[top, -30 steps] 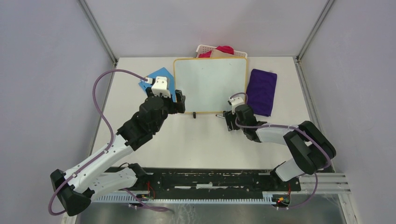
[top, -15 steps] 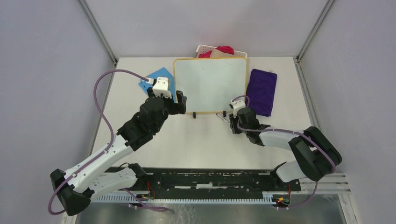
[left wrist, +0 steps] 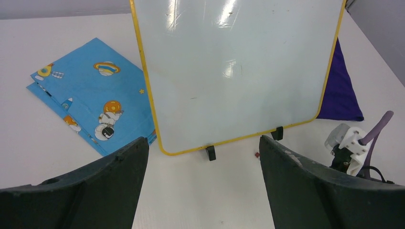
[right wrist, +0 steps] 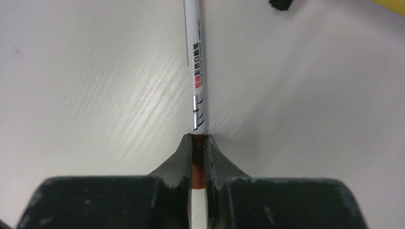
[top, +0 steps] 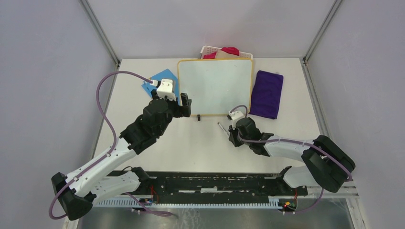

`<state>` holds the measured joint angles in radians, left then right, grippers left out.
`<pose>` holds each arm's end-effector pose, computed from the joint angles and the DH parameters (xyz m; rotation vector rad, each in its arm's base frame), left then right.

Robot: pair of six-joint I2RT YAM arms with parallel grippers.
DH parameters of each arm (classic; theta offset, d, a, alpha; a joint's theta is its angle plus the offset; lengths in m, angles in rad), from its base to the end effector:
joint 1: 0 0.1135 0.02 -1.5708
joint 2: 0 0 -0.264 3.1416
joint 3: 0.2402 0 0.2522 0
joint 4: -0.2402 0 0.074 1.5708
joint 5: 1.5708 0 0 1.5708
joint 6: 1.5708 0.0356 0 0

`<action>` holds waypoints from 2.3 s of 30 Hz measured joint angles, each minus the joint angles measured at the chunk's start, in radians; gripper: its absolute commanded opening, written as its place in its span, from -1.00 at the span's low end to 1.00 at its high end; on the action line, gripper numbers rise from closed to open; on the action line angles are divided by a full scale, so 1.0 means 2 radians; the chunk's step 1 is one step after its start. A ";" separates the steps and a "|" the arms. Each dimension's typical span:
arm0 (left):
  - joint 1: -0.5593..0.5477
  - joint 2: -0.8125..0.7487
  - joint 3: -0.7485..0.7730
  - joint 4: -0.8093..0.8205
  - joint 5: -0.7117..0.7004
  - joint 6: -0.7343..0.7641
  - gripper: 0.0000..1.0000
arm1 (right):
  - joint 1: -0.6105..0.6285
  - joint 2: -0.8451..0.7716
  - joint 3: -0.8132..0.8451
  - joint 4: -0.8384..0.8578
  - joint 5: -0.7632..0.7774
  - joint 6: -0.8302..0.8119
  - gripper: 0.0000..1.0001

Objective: Write a sentence on the whiteboard
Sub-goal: Move the whiteboard marker to the center of the board, then move the whiteboard to the center of the board.

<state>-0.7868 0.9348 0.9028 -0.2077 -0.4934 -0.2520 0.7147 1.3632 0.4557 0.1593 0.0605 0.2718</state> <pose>0.1618 -0.1384 0.3530 0.1293 1.7867 -0.3006 0.1857 0.1583 0.1412 -0.4871 2.3054 0.4238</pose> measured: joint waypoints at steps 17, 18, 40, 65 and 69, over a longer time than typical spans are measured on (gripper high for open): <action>-0.004 0.000 -0.001 0.000 -0.002 0.000 0.81 | 0.124 0.078 0.081 0.004 -0.023 0.005 -1.00; -0.004 0.000 -0.001 0.000 -0.003 0.000 0.81 | 0.128 0.090 0.093 0.008 -0.025 0.007 -1.00; -0.006 -0.004 -0.003 0.000 -0.014 0.005 0.82 | 0.069 0.052 0.115 -0.010 0.089 0.037 0.25; -0.007 -0.004 -0.003 0.000 -0.016 0.006 0.82 | -0.029 0.163 0.158 0.011 0.124 0.066 0.04; -0.007 -0.001 -0.003 0.000 -0.017 0.006 0.82 | -0.032 0.176 0.167 0.014 0.126 0.066 -0.24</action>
<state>-0.8009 0.9321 0.8959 -0.2073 -0.5266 -0.2401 0.6506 1.7149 0.7898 0.1871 0.3115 0.4038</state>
